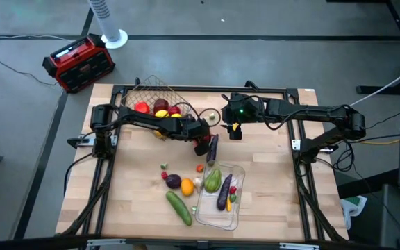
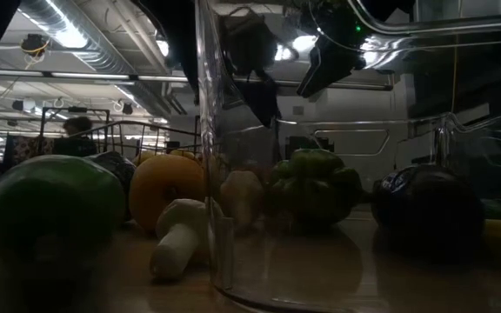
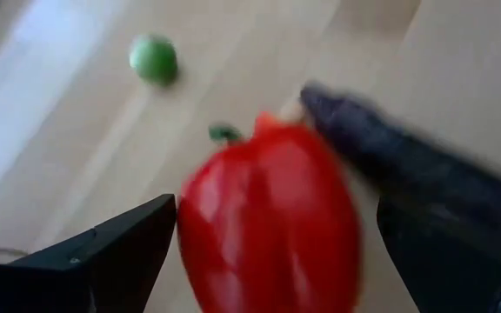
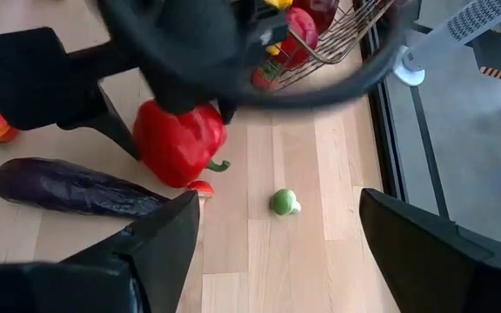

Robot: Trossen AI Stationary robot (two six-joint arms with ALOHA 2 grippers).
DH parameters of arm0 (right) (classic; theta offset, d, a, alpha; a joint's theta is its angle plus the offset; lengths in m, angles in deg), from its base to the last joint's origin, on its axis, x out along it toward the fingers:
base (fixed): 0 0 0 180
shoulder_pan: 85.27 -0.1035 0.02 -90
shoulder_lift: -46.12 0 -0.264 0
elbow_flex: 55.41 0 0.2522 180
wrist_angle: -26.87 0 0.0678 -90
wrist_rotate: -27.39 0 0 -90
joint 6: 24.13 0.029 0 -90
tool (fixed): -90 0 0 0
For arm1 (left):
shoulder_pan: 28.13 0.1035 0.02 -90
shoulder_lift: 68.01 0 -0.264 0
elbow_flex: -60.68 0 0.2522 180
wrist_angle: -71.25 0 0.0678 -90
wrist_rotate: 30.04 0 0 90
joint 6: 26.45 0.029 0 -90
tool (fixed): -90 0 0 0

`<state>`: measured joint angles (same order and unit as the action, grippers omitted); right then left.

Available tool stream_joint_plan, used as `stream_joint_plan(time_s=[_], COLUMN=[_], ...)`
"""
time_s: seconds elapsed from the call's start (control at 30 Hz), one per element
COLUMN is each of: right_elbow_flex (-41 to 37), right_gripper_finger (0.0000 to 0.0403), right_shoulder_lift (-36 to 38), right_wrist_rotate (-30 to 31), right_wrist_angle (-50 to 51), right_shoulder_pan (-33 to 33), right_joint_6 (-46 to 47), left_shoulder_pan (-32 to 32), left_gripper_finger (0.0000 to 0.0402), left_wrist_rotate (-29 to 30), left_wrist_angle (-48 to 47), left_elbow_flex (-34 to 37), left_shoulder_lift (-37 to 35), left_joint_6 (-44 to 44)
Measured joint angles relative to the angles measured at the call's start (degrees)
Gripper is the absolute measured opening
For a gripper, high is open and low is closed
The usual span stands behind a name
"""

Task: Sort produce into baskets
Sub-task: Put the red bell pepper into the wire basket

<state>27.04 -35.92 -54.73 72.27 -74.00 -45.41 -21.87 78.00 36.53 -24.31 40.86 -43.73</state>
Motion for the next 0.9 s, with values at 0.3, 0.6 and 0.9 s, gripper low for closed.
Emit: stream_joint_plan(time_s=[0.3,0.6,0.9], right_elbow_flex=[0.0,0.0,0.0], right_gripper_finger=[0.0312,0.0312,0.0312], right_shoulder_lift=[0.0,0.0,0.0], right_wrist_rotate=[0.0,0.0,-0.02], right_wrist_angle=[0.02,0.02,0.02], right_shoulder_pan=[0.01,0.01,0.02], right_joint_6=[0.0,0.0,0.0], left_shoulder_pan=[0.0,0.0,0.0], left_gripper_finger=[0.0395,0.0376,0.0305], left_wrist_rotate=[-0.61,-0.41,-0.21], left_wrist_angle=[-2.28,-2.59,-2.37], left_elbow_flex=[0.03,0.03,0.03], left_shoulder_lift=[-0.04,-0.06,-0.08], left_joint_6=[0.53,0.72,0.72])
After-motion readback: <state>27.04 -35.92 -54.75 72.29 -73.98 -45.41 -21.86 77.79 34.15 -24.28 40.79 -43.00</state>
